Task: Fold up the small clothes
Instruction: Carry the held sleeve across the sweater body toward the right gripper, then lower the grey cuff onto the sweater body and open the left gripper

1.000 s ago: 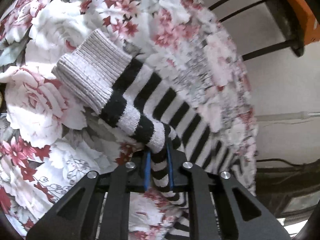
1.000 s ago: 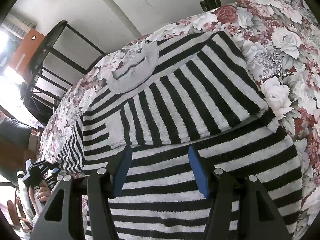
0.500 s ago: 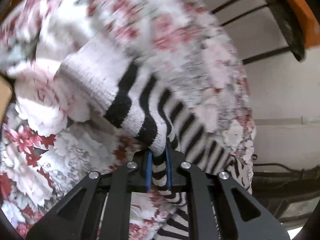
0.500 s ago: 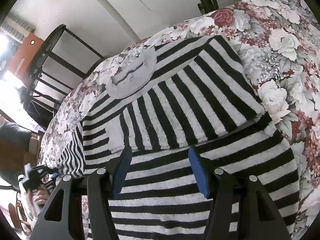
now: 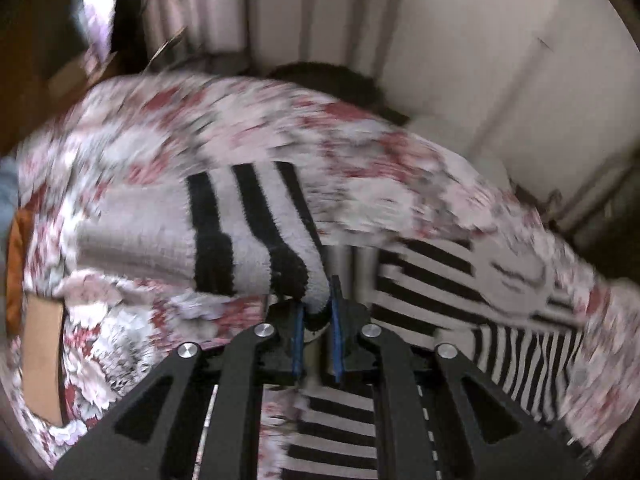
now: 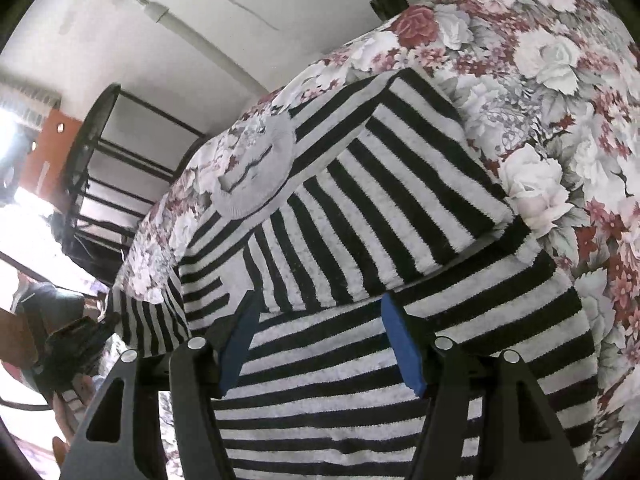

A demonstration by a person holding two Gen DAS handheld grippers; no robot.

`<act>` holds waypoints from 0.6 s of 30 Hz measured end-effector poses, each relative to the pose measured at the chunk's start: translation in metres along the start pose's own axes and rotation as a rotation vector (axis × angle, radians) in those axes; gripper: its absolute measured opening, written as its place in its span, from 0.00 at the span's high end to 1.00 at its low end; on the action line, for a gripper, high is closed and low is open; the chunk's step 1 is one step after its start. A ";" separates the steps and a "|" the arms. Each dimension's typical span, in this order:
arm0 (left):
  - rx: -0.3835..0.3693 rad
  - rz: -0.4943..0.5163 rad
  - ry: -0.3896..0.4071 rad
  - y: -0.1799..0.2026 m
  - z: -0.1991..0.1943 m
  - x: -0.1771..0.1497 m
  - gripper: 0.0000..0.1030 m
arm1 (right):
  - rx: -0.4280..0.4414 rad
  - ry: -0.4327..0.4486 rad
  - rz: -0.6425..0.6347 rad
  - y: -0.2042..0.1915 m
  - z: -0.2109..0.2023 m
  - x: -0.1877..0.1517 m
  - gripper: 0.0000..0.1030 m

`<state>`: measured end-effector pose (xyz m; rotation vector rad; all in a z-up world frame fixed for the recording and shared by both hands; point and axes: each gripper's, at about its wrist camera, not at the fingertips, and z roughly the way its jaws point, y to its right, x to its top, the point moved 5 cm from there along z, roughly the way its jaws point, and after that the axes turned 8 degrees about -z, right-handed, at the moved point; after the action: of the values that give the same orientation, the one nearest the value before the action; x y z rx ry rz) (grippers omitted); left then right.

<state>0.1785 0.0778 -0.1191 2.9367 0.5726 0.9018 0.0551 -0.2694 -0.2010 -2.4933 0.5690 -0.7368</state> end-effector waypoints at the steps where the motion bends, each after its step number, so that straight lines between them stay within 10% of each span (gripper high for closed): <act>1: 0.001 0.064 0.018 0.024 -0.002 -0.010 0.90 | 0.006 0.003 0.017 0.003 -0.002 0.001 0.38; 13: 0.060 0.630 -0.021 0.165 0.038 -0.147 0.83 | 0.069 0.053 0.264 0.056 -0.013 0.016 0.38; 15: 0.031 0.610 -0.033 0.163 0.032 -0.140 0.70 | 0.079 0.054 0.286 0.060 -0.010 0.015 0.38; 18: -0.019 0.559 -0.012 0.155 0.014 -0.124 0.23 | 0.097 0.036 0.303 0.059 -0.003 0.013 0.38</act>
<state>0.1438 -0.1088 -0.1792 3.1257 -0.2812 0.9025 0.0483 -0.3236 -0.2257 -2.2409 0.8780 -0.6746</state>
